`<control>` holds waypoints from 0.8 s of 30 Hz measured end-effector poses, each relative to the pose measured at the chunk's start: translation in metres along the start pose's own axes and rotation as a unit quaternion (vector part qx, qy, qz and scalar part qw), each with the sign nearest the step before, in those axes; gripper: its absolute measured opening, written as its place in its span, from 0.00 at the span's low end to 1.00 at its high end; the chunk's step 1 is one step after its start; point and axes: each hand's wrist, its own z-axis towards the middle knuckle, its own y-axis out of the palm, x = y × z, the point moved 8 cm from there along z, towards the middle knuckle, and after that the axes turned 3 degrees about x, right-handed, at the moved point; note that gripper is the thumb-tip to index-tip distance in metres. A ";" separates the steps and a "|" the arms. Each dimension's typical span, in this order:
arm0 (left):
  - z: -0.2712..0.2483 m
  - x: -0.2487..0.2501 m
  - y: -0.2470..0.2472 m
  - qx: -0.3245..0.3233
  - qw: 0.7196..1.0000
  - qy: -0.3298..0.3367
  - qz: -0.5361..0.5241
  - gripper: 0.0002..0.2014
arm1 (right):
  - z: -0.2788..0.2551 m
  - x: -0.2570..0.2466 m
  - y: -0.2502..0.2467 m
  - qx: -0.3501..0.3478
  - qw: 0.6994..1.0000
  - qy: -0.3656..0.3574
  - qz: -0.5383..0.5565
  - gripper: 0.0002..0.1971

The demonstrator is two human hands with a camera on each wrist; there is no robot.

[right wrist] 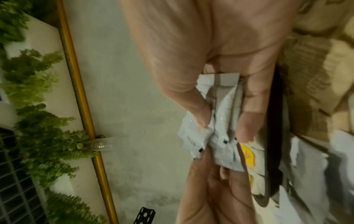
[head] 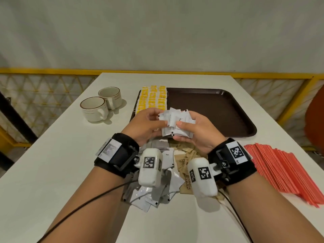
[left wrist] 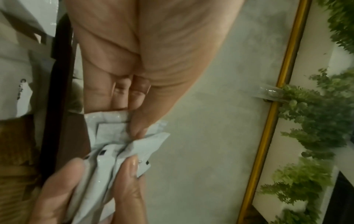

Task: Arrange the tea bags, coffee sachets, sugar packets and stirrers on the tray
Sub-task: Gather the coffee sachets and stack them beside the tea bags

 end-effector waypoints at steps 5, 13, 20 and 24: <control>-0.003 -0.001 -0.008 0.034 0.998 0.013 -0.044 0.07 | -0.003 0.000 0.000 0.018 0.999 -0.018 0.028 0.14; -0.005 -0.006 0.000 0.019 0.997 0.009 -0.074 0.02 | -0.010 0.000 -0.009 0.047 0.996 -0.034 0.061 0.12; -0.004 -0.004 -0.010 0.058 0.997 0.032 -0.046 0.03 | -0.011 -0.004 -0.018 0.077 0.994 -0.037 0.071 0.09; -0.003 -0.006 -0.019 0.076 0.995 0.018 -0.068 0.08 | -0.012 -0.011 -0.032 0.098 0.991 -0.047 0.074 0.08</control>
